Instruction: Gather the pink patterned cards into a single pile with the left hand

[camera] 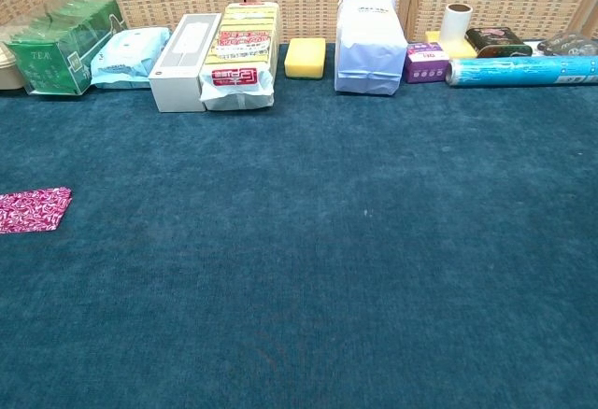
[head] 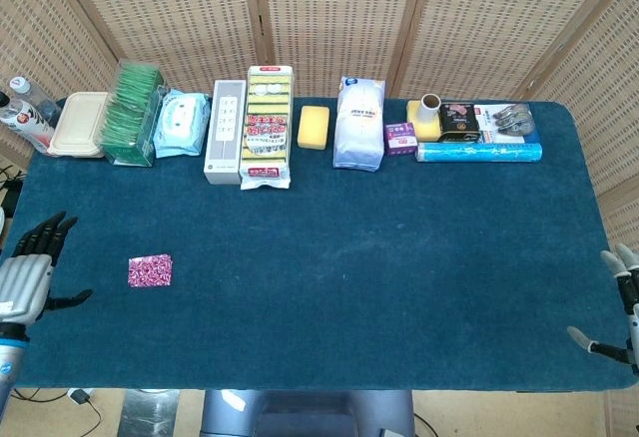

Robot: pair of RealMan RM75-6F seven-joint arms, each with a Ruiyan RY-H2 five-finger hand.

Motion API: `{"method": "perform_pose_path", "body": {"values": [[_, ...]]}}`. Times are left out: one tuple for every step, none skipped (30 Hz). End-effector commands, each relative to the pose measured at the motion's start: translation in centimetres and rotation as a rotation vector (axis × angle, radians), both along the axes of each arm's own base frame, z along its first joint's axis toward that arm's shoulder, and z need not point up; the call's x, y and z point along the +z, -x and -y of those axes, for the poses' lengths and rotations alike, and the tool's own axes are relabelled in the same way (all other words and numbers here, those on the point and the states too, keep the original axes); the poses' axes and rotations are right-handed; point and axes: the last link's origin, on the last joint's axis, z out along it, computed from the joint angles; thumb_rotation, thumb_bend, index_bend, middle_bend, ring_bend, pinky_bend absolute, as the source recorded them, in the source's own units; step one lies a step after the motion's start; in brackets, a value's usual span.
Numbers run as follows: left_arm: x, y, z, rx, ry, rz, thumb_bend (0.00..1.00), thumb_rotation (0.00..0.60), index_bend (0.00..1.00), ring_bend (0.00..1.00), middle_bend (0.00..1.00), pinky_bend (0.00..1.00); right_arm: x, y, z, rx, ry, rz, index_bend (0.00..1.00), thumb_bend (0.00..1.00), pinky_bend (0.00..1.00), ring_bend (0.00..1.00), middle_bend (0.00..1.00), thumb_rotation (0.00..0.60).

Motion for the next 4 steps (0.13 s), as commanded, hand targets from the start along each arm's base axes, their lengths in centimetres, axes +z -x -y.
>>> {"method": "perform_pose_path", "body": {"values": [[1.0, 0.1, 2.8, 0.001, -0.029, -0.007, 0.1, 0.6, 0.0, 0.0, 0.0, 0.07, -0.3, -0.2, 0.0, 0.004, 0.0, -0.006, 0.04, 0.0, 0.0, 0.0, 0.0, 0.6], [1.4, -0.1, 3.2, -0.004, -0.05, -0.012, 0.1, 0.6, 0.0, 0.0, 0.0, 0.07, -0.3, -0.3, -0.1, 0.004, 0.0, -0.009, 0.04, 0.0, 0.0, 0.0, 0.0, 0.6], [1.7, -0.2, 3.5, -0.007, -0.072, -0.019, 0.1, 0.6, 0.0, 0.0, 0.0, 0.07, -0.3, -0.3, -0.1, 0.004, 0.001, -0.013, 0.04, 0.0, 0.0, 0.0, 0.0, 0.6], [2.0, -0.2, 3.9, -0.004, -0.09, -0.024, 0.1, 0.6, 0.0, 0.0, 0.0, 0.07, -0.4, -0.4, -0.2, 0.004, 0.002, -0.016, 0.04, 0.0, 0.0, 0.0, 0.0, 0.6]]}}
